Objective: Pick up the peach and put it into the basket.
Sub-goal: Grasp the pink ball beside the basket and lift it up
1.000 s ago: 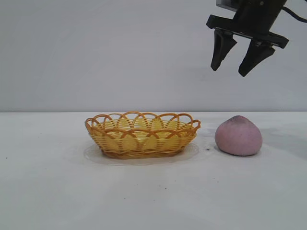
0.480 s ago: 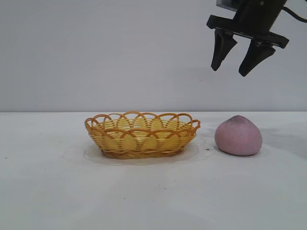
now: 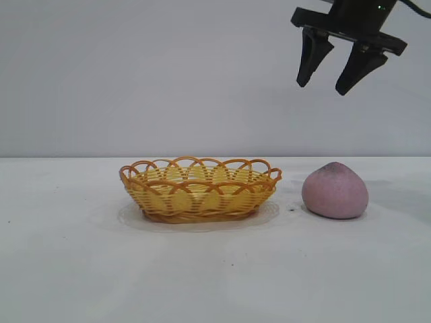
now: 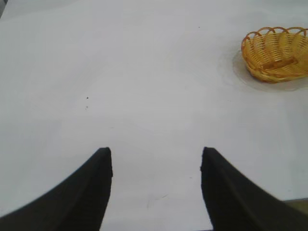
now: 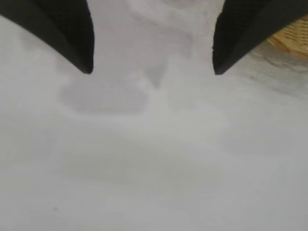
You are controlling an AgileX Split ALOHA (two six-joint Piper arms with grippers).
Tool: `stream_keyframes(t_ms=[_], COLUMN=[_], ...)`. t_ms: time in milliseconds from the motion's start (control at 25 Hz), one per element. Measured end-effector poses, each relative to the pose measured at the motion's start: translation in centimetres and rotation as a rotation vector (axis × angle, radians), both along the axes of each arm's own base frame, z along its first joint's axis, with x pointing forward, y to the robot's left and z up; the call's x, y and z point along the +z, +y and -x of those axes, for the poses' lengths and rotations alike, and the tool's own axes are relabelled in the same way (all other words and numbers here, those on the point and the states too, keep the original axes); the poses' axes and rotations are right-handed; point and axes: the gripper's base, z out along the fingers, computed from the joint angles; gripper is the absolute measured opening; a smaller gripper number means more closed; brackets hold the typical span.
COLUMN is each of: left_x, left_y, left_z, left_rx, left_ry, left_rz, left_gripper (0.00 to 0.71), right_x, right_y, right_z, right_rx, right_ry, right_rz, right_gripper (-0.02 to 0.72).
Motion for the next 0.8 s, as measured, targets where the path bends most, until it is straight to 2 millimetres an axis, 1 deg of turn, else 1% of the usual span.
stream_keyframes(t_ms=[160, 360, 600, 720, 800], left_x=[0.0, 0.0, 0.0, 0.0, 0.0], left_y=[0.0, 0.0, 0.0, 0.0, 0.0], left_z=[0.0, 0.0, 0.0, 0.0, 0.0], left_rx=[0.004, 0.004, 0.004, 0.004, 0.003], left_ry=[0.000, 0.000, 0.000, 0.000, -0.001], left_rz=[0.000, 0.000, 0.000, 0.000, -0.002], left_gripper=[0.358, 0.358, 0.358, 0.358, 0.358], right_x=[0.2, 1.0, 1.0, 0.9, 0.9], right_y=[-0.2, -0.4, -0.4, 0.0, 0.9], right_z=[0.7, 1.9, 3.4, 4.1, 4.5], right_rx=[0.034, 0.072, 0.123, 0.153, 0.182], right_ry=[0.050, 0.115, 0.255, 0.310, 0.324], right_rz=[0.033, 0.056, 0.069, 0.074, 0.080], right_gripper=[0.447, 0.447, 0.447, 0.447, 0.447])
